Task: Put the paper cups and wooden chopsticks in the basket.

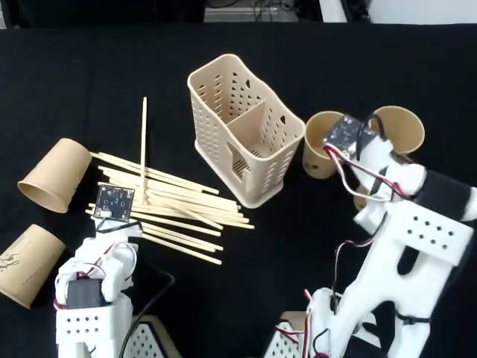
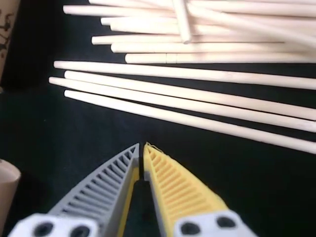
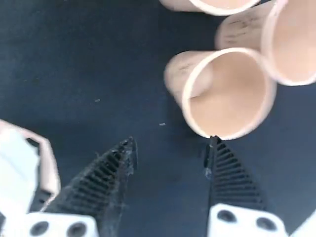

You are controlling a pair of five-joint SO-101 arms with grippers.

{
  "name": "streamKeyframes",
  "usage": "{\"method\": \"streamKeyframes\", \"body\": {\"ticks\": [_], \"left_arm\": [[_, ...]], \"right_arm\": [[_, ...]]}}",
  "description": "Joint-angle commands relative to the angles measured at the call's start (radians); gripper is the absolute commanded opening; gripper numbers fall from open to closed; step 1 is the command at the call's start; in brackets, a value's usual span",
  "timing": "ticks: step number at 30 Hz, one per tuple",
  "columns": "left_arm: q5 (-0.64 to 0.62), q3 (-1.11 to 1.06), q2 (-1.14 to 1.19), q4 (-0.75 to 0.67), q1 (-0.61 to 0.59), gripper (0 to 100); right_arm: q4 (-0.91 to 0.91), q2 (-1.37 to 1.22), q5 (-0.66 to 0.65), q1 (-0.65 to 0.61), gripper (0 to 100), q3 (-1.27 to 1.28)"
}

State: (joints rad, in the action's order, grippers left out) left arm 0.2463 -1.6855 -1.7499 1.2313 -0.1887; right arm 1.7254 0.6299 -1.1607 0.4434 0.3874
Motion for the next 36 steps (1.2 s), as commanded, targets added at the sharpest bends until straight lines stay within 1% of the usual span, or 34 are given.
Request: {"method": "streamKeyframes", "body": {"ticks": [1, 2, 3, 5, 6, 7, 8, 12, 14, 17, 19, 22, 24, 26, 28, 31, 35, 36], "left_arm": [[0.014, -0.007, -0.005, 0.008, -0.056, 3], [0.038, 0.01, -0.005, 0.009, -0.084, 3], [0.089, 0.028, -0.005, 0.009, -0.12, 3], [0.252, 0.061, -0.003, 0.028, -0.174, 3], [0.345, 0.071, -0.003, 0.058, -0.179, 3], [0.407, 0.081, -0.005, 0.084, -0.179, 3], [0.411, 0.101, -0.005, 0.091, -0.193, 3], [0.292, 0.252, 0.005, 0.061, -0.306, 3], [0.258, 0.383, 0.008, 0.055, -0.315, 4], [0.164, 0.593, 0.078, 0.071, -0.314, 10], [0.083, 0.696, 0.199, 0.072, -0.314, 14], [-0.103, 0.803, 0.471, 0.055, -0.314, 18], [-0.198, 0.871, 0.657, 0.032, -0.32, 19], [-0.264, 0.926, 0.816, 0.023, -0.321, 20], [-0.305, 0.954, 0.928, 0.012, -0.325, 20], [-0.331, 0.987, 1.013, -0.009, -0.386, 21], [-0.33, 1.035, 1.028, -0.023, -0.535, 24], [-0.33, 1.035, 1.03, -0.048, -0.568, 25]], "right_arm": [[-0.032, 0.039, 0.018, -0.012, 22.9, 0.047], [-0.023, 0.048, 0.018, -0.012, 22.9, 0.047], [-0.008, 0.059, 0.017, -0.014, 22.9, 0.048], [0.023, 0.068, -0.011, -0.02, 22.9, 0.053], [0.015, 0.068, -0.012, -0.02, 22.9, 0.062], [-0.005, 0.07, -0.009, -0.018, 22.9, 0.07], [-0.012, 0.071, -0.009, -0.014, 22.9, 0.073], [-0.034, 0.071, -0.011, -0.012, 22.9, 0.097], [-0.077, 0.071, -0.011, -0.012, 22.9, 0.108], [-0.123, 0.068, -0.012, -0.018, 22.9, 0.127], [-0.143, 0.062, -0.014, -0.02, 22.9, 0.139], [-0.158, 0.027, -0.011, -0.02, 22.9, 0.139], [-0.189, 0.001, -0.011, -0.02, 22.9, 0.139], [-0.233, -0.033, -0.011, -0.018, 22.9, 0.14], [-0.256, -0.073, -0.011, -0.015, 22.9, 0.139], [-0.293, -0.133, -0.011, -0.015, 22.9, 0.137], [-0.338, -0.197, -0.011, -0.018, 22.9, 0.137], [-0.347, -0.209, -0.011, -0.018, 22.9, 0.136]]}}
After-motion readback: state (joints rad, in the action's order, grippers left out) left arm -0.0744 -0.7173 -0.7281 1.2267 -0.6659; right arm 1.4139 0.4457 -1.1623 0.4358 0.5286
